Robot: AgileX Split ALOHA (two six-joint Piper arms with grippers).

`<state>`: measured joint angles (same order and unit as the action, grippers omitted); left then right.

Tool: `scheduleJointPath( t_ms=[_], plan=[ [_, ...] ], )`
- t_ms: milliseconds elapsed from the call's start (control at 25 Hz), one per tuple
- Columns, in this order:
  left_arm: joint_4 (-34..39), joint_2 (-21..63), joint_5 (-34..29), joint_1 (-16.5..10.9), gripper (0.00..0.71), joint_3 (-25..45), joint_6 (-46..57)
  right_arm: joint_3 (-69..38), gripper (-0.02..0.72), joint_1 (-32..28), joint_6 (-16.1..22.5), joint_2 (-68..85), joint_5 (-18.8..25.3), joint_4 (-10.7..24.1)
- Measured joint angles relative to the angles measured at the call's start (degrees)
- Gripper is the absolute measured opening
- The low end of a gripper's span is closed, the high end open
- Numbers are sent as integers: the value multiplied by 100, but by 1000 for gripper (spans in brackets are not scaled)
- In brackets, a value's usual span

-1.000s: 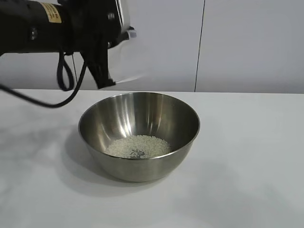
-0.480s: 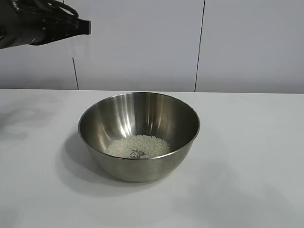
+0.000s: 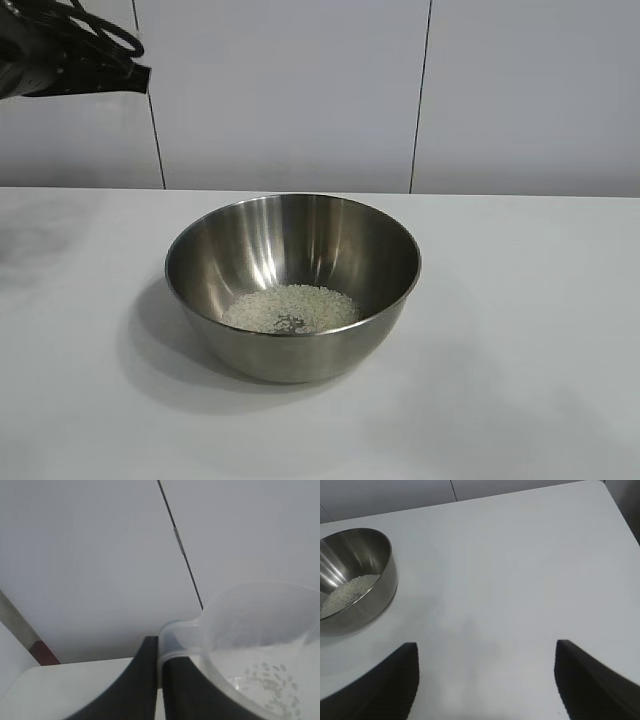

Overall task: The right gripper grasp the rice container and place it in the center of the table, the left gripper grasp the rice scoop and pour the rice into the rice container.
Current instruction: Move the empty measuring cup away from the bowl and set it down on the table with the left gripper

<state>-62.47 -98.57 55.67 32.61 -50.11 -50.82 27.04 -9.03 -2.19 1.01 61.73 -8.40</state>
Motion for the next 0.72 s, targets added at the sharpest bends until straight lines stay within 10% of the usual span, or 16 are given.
scheduleJointPath(
  t_ms=[200,520,720],
  plan=[
    [427,1,136,0,12,314,1234,0,516,0,0,0,0,0],
    [3528,1,295,-31,12,1148,3872,0,516,0,0,0,0,0],
    [3922,12,895,-490,12,1618,4364,0,516,0,0,0,0,0]
  ],
)
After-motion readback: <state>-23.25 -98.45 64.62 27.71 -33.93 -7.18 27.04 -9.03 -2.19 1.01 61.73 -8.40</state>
